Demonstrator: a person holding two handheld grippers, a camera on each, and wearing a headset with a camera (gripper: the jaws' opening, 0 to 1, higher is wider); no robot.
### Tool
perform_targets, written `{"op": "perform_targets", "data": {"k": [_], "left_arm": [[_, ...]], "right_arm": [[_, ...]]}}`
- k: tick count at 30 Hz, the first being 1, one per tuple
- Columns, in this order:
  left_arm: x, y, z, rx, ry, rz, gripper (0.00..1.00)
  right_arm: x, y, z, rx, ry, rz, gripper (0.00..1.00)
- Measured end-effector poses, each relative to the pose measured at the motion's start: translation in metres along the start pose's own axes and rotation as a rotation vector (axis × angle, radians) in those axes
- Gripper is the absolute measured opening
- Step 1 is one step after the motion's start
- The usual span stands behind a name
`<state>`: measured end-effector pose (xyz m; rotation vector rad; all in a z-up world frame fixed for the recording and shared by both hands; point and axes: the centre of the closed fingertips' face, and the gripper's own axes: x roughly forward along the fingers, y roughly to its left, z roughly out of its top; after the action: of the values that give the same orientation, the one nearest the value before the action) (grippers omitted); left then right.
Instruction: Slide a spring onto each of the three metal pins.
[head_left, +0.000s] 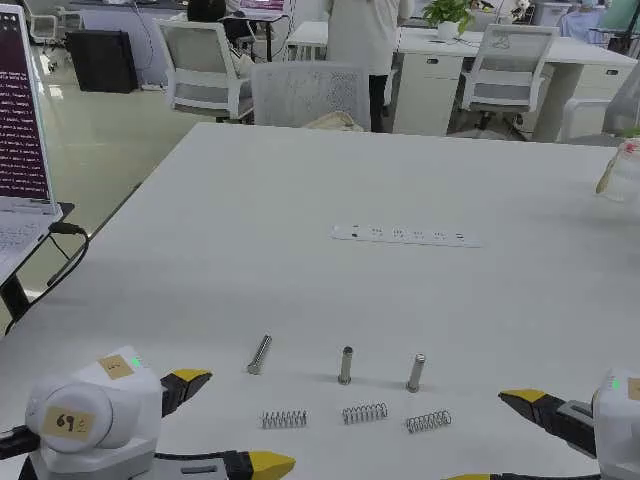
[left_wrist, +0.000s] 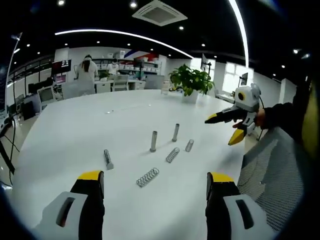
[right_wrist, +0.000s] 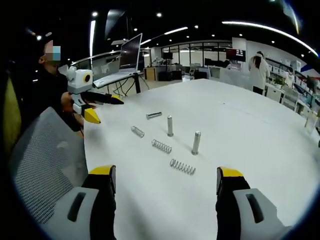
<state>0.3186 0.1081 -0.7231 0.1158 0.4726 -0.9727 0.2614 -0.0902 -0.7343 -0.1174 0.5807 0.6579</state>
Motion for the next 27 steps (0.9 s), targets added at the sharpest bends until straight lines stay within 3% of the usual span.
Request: {"op": "perform_targets", "data": {"k": [27], "left_arm": [[0.0046, 0.0012, -0.0005, 0.008, 0.016, -0.004, 0.78]], "right_arm": [[0.0022, 0.0004, -0.0022, -0.004, 0.013, 0.010, 0.80]]}}
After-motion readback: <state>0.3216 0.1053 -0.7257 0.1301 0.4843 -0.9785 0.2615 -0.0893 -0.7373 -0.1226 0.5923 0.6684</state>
